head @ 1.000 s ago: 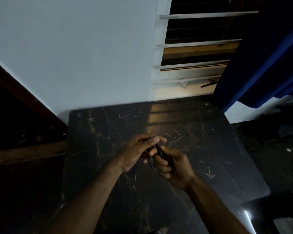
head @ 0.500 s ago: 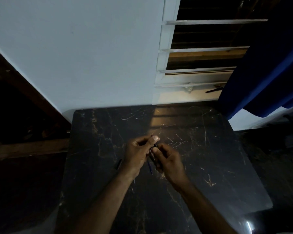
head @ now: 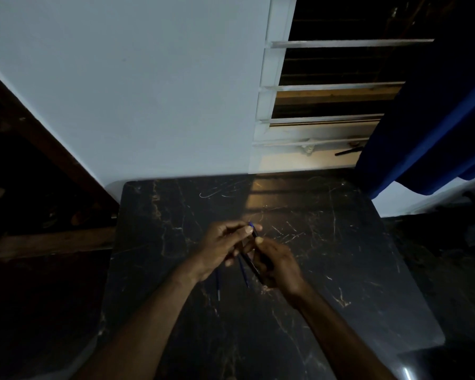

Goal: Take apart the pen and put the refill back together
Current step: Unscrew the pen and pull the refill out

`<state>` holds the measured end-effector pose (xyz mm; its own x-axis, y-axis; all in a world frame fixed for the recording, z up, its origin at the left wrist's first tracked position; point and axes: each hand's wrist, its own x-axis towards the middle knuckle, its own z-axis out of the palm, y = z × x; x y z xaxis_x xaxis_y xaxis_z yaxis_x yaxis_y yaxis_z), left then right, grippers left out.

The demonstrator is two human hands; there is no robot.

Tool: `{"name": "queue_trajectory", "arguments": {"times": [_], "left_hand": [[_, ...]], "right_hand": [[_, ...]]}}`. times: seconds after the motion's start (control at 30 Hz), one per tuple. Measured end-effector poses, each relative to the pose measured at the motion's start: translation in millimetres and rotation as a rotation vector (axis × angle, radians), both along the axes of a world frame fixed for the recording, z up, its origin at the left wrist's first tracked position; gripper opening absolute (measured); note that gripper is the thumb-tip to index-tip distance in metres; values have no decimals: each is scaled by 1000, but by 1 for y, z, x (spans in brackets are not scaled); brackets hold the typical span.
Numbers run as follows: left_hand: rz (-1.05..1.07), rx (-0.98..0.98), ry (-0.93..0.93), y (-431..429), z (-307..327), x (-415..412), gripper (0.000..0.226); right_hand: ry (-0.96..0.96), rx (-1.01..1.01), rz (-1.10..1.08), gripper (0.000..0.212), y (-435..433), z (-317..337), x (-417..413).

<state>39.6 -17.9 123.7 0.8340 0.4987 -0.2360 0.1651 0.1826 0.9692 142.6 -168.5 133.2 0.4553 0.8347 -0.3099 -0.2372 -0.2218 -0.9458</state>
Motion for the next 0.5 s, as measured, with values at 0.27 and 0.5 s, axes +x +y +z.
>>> {"name": "queue_trajectory", "arguments": {"times": [0.27, 0.5], "left_hand": [[204, 79, -75, -16, 5, 8, 17], [52, -11, 15, -16, 2, 9, 12]], "right_hand": [[-376, 93, -33, 42, 0, 6, -11], [-352, 109, -78, 22, -5, -7, -12]]}}
